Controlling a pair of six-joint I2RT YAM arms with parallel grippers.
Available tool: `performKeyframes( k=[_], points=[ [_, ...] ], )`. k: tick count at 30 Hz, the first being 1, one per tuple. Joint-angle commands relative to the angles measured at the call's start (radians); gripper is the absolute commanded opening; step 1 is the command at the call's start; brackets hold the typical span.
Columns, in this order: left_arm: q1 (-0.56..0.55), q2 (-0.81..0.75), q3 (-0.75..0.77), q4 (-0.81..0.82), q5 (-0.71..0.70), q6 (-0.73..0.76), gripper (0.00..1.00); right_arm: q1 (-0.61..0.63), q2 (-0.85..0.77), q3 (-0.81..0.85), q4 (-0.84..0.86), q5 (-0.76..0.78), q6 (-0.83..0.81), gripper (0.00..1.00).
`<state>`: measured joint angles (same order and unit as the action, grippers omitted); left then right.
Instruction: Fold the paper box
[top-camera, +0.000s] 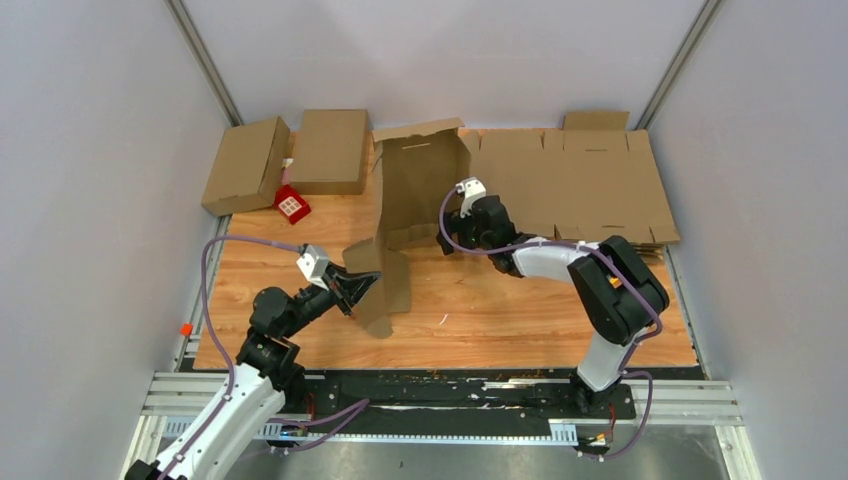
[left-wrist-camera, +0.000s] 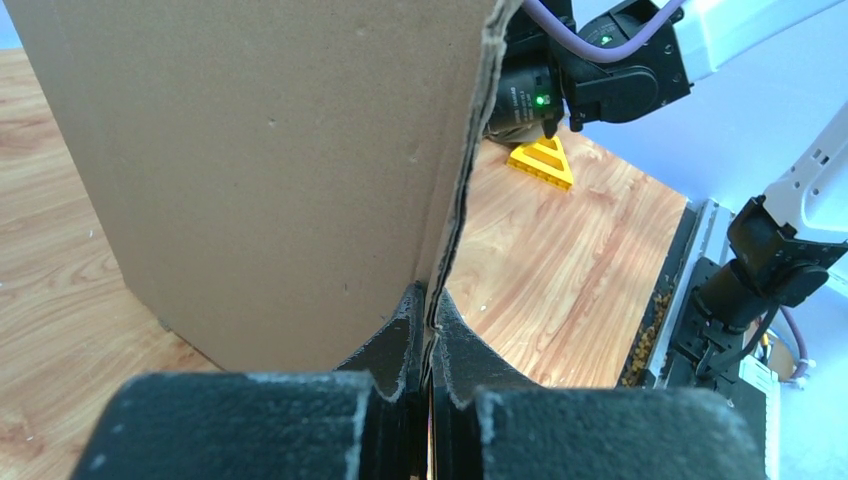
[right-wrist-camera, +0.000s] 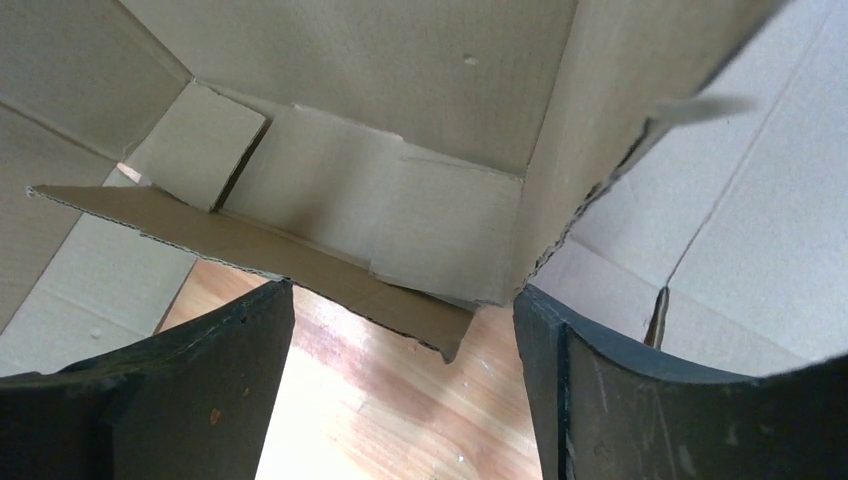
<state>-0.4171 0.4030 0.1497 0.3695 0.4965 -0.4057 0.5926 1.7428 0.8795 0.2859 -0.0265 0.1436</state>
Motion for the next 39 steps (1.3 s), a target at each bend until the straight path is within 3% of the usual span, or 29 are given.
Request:
performKeyframes(
  k=[1,7,16,22,28,30,33,37,38,39],
  points=[
    [0.0,0.021,0.016,-0.014,0.019,-0.018,0.03,0.008,0.043,0.073,0.046,0.022,-0.035,0.8],
    [0.0,0.05,0.014,0.001,0.022,-0.021,0.03,0.007,0.113,0.116,0.072,0.02,-0.057,0.9],
    [0.0,0.063,0.055,-0.084,-0.047,-0.019,0.03,0.007,0.105,0.072,0.176,-0.037,-0.069,0.9],
    [0.0,0.002,0.116,-0.245,-0.161,-0.018,0.03,0.005,-0.012,0.023,0.179,0.058,-0.053,0.97],
    [0.0,-0.028,0.152,-0.323,-0.226,-0.013,0.03,-0.013,-0.057,0.097,0.079,0.188,0.016,0.93],
    [0.0,-0.03,0.162,-0.334,-0.234,-0.015,0.03,-0.024,-0.023,0.176,0.012,0.199,0.032,0.85],
    [0.0,-0.027,0.179,-0.341,-0.24,-0.017,0.03,-0.039,0.053,0.311,-0.105,0.212,0.042,0.66],
    [0.0,-0.021,0.214,-0.392,-0.29,-0.021,0.03,-0.05,0.123,0.463,-0.237,0.158,0.048,0.11],
    [0.0,-0.02,0.231,-0.421,-0.315,-0.02,0.02,-0.051,0.119,0.469,-0.246,0.135,0.05,0.02],
    [-0.001,-0.02,0.258,-0.462,-0.35,-0.019,0.01,-0.05,0.102,0.453,-0.246,0.12,0.06,0.0]
  ],
)
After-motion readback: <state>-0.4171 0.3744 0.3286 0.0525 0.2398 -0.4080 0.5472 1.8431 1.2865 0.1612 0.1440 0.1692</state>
